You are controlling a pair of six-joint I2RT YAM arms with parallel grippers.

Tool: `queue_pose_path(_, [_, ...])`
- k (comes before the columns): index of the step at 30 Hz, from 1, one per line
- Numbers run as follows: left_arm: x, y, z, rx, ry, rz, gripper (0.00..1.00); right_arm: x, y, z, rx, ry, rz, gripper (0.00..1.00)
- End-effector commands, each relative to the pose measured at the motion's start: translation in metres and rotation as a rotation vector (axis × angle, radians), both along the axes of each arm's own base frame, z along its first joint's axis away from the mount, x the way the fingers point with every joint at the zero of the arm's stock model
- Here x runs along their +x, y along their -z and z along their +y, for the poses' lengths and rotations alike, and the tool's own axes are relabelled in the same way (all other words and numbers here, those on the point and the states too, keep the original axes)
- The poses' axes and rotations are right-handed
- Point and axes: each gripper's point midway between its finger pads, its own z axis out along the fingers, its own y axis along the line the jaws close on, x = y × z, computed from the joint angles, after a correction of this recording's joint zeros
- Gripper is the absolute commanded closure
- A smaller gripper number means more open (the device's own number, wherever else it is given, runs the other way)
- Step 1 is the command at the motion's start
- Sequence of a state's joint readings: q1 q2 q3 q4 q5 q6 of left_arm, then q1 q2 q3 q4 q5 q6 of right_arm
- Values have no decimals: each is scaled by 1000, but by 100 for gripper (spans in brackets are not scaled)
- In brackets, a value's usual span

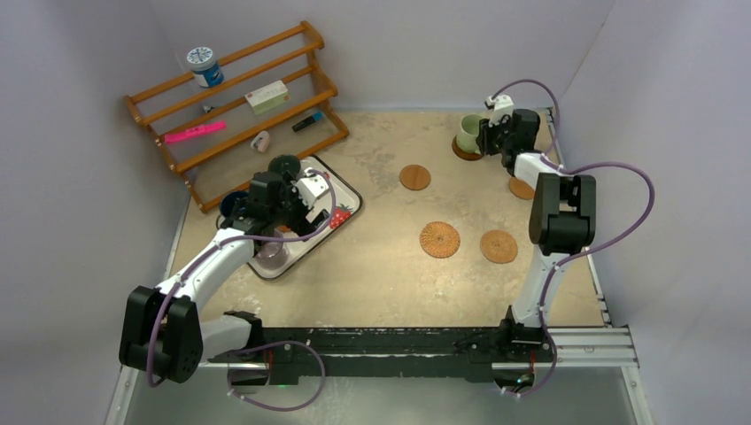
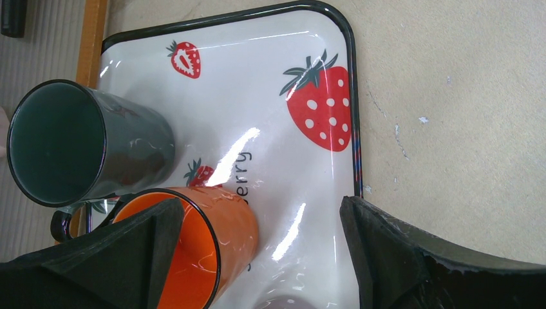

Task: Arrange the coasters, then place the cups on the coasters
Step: Place the cup on the coaster.

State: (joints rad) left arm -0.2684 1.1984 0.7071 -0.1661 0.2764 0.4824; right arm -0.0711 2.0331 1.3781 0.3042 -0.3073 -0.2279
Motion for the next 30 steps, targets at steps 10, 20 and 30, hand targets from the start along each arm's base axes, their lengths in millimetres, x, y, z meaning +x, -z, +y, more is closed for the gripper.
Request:
queue_pose_path(10, [4,-10,0,-21,-2,-22,0,-6,-35,9,-20,-58,-70,71])
queue_pose_path(20, [5,-10,0,-19,-5,-23,0,0,-22,10,-15,-72,-3,66])
queue_pose_path(30, [4,-9,-1,-23,1,-18,0,-1,-27,4,-39,-45,-1,66])
